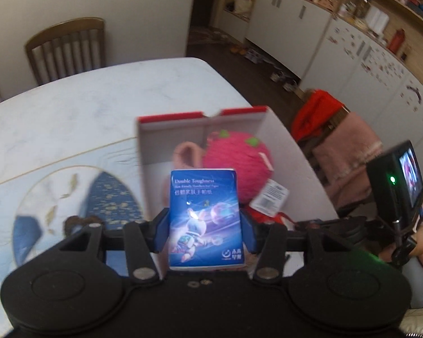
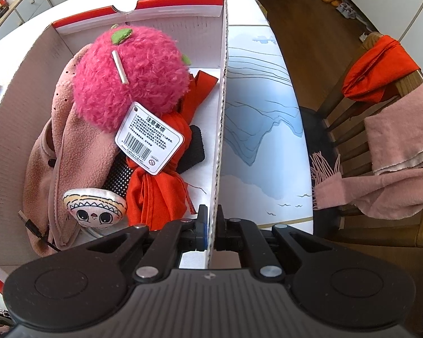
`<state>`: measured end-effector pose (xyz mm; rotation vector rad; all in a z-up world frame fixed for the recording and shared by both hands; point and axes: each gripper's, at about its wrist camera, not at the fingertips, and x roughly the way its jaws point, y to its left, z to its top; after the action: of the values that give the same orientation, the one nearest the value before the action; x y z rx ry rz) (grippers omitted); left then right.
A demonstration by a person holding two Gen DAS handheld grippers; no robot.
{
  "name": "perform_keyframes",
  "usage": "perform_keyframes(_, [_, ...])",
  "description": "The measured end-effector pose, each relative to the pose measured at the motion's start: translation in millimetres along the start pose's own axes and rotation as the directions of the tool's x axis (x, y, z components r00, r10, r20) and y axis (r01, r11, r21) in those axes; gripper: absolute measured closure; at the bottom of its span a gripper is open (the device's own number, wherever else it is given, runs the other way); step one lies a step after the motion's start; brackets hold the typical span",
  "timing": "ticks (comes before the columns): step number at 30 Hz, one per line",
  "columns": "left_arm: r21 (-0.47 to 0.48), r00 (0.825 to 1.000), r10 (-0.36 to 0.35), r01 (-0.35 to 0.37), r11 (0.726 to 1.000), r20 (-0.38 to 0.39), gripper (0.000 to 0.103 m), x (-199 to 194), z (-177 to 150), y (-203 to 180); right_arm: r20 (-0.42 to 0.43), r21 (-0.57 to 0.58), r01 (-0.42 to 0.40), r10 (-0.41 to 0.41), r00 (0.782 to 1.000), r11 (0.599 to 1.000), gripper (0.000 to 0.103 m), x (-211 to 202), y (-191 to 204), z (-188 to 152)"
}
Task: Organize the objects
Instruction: 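Carry the blue tissue packet into the box and open the left gripper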
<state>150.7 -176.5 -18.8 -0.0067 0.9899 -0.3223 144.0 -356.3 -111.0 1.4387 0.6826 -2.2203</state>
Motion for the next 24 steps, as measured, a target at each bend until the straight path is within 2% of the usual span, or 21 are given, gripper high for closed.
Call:
perform_keyframes(8, [0.079, 0.997, 0.026, -0.021, 0.997, -0.066, 0.054, 36.6, 0.4, -29.4, 0.000, 0.015, -0.003, 0.003, 1.000, 1.000, 0.100, -0.9, -2.0, -1.1])
perform_keyframes(13, [0.093, 0.990, 0.048, -0.036, 0.995, -0.133, 0.054, 62.0, -2.8, -32.2, -0.001, 0.024, 0.000, 0.000, 1.000, 1.000, 0.100, -0.4, -1.7, -0.8])
perform_keyframes(24, [0.151, 0.974, 0.084, -0.053, 0.987, -0.208, 0.054, 95.0, -14.8, -37.4, -0.002, 0.031, 0.002, -0.002, 1.000, 1.000, 0.100, 0.1, -2.1, -0.5])
